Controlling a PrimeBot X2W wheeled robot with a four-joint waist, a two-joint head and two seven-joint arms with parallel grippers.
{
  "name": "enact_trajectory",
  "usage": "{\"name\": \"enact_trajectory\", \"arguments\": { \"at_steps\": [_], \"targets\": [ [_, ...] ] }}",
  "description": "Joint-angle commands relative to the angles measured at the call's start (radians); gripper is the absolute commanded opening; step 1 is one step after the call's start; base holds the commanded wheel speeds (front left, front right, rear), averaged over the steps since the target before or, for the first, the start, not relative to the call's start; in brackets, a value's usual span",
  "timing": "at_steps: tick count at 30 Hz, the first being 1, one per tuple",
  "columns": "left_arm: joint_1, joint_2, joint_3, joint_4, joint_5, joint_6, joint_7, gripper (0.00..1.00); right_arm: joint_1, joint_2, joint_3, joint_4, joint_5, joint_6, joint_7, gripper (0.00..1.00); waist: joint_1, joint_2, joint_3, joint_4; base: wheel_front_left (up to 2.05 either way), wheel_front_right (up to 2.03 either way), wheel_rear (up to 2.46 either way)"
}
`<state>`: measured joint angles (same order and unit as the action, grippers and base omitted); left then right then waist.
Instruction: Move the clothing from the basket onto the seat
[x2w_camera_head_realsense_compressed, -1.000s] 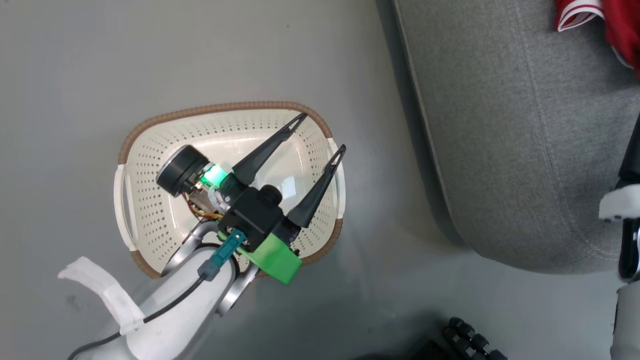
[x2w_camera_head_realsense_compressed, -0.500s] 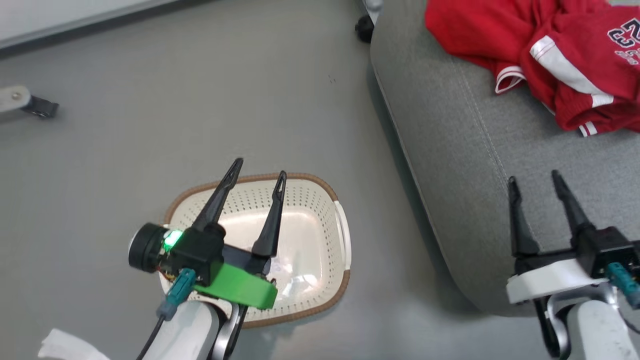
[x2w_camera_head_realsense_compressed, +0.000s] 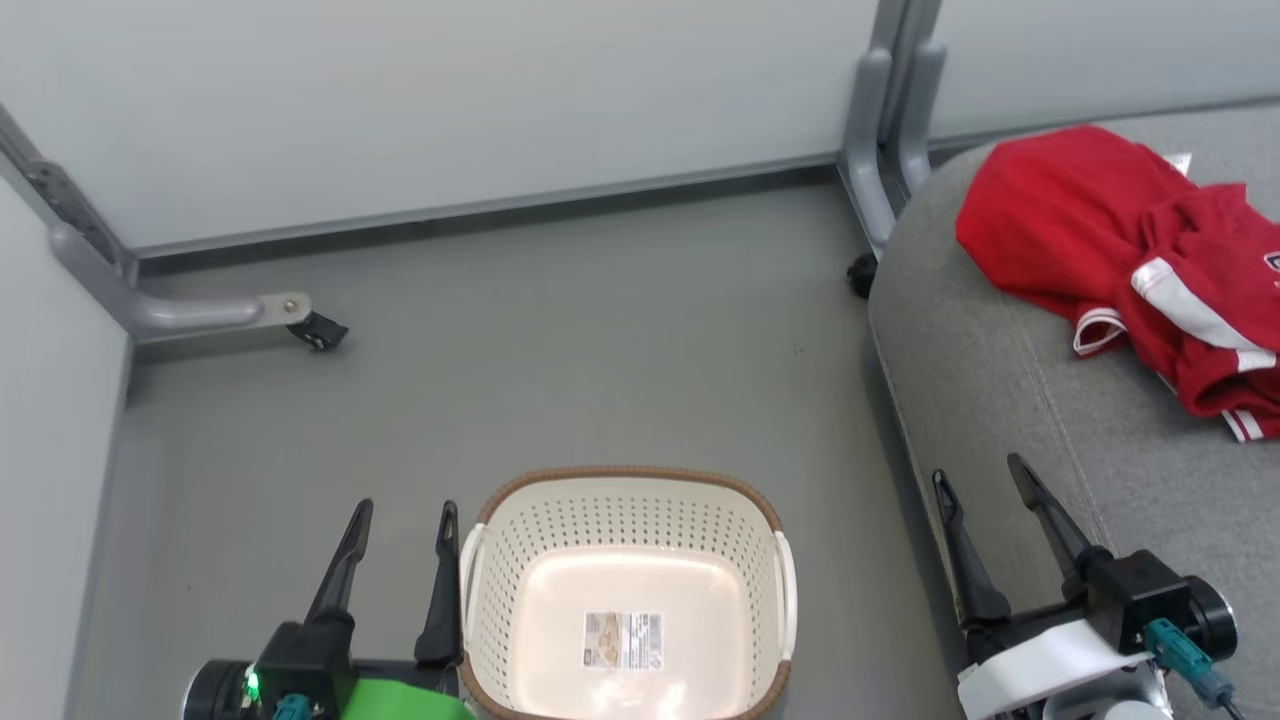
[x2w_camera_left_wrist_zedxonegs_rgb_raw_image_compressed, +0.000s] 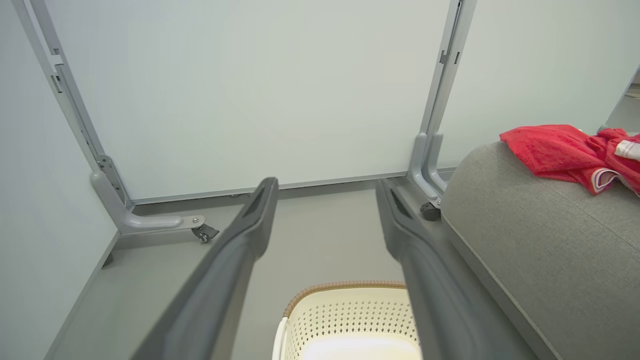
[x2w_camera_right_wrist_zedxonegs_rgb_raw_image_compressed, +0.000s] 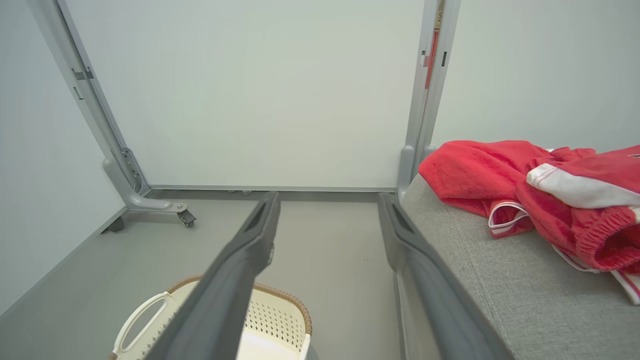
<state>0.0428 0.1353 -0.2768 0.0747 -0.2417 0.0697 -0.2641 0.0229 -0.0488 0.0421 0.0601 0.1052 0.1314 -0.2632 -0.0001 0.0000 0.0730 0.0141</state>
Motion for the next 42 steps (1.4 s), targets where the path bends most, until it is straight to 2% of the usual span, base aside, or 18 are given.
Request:
{"name": "enact_trajectory", "arguments": {
  "at_steps": [1,8,26,27,31,42],
  "targets": [
    [0.043,-0.008,0.02,-0.008,0.012,-0.007,0.0,1.0,0.034,-0.004,0.004,-0.002,0.011,-0.001,-0.002,1.0,0.0001,0.0,-0.151,0.127,0.0,0.0,0.0],
    [0.125,-0.032,0.094,-0.034,0.051,-0.026,0.0,1.0,0.082,-0.004,0.009,-0.012,0.048,-0.001,-0.002,1.0,0.0001,0.0,-0.191,0.111,0.0,0.0,0.0],
    [0.142,-0.073,0.139,-0.022,0.116,-0.086,0.0,1.0,0.088,-0.003,0.029,0.0,0.043,-0.001,-0.002,1.0,0.0001,0.0,-0.188,0.074,0.0,0.0,0.0],
    [0.136,-0.072,0.138,-0.023,0.112,-0.085,0.0,0.0,0.09,0.0,0.03,-0.001,0.046,0.0,0.0,0.0,0.0001,0.0,-0.188,0.074,0.0,0.0,0.0],
    [0.137,-0.072,0.136,0.011,0.1,-0.085,0.002,0.0,0.098,0.005,0.033,0.031,0.057,0.0,0.003,0.0,0.0001,0.0,-0.187,0.074,0.0,0.0,0.0],
    [0.092,-0.067,0.167,0.034,-0.131,-0.102,0.052,0.0,0.062,-0.007,0.017,0.052,0.289,0.0,0.049,0.0,0.0001,0.0,-0.177,0.066,0.0,0.0,0.0]
  ]
}}
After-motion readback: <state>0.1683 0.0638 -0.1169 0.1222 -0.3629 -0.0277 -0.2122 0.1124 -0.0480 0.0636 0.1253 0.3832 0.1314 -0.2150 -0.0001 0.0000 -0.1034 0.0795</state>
